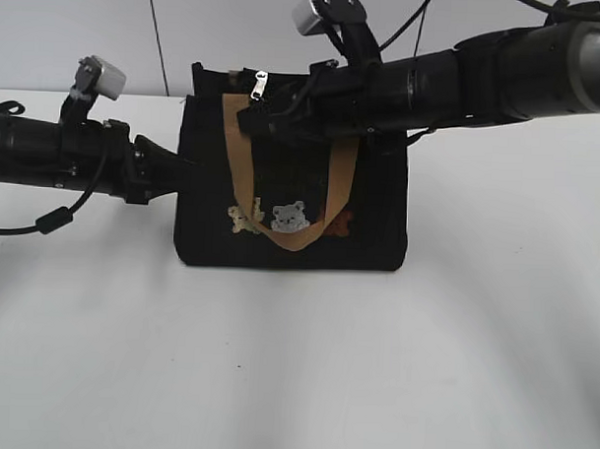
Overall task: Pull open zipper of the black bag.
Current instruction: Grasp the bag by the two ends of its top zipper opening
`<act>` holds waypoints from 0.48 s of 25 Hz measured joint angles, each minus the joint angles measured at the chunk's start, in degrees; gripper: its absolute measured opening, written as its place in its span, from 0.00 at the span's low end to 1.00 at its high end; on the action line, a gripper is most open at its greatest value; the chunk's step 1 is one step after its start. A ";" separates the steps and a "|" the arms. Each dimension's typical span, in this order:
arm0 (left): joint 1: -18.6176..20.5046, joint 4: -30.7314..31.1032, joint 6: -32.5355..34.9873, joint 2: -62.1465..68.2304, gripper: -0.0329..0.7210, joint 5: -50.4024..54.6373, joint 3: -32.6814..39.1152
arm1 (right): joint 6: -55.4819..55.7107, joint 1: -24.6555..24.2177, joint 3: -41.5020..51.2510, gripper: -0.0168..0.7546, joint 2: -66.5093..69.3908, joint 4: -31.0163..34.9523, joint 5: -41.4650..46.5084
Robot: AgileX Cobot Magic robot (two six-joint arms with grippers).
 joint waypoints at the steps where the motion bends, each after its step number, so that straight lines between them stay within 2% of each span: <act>1: 0.00 0.00 0.00 0.00 0.08 0.00 0.00 | 0.66 -0.07 0.00 0.17 -0.17 0.00 -0.22; 5: 0.00 -0.06 0.00 0.00 0.08 0.19 -0.05 | 3.08 -0.53 0.00 0.01 -1.21 -0.59 -1.78; 12: 0.00 -0.12 0.00 0.00 0.08 0.30 -0.05 | 4.57 -0.64 0.00 0.00 -2.12 -4.30 -3.91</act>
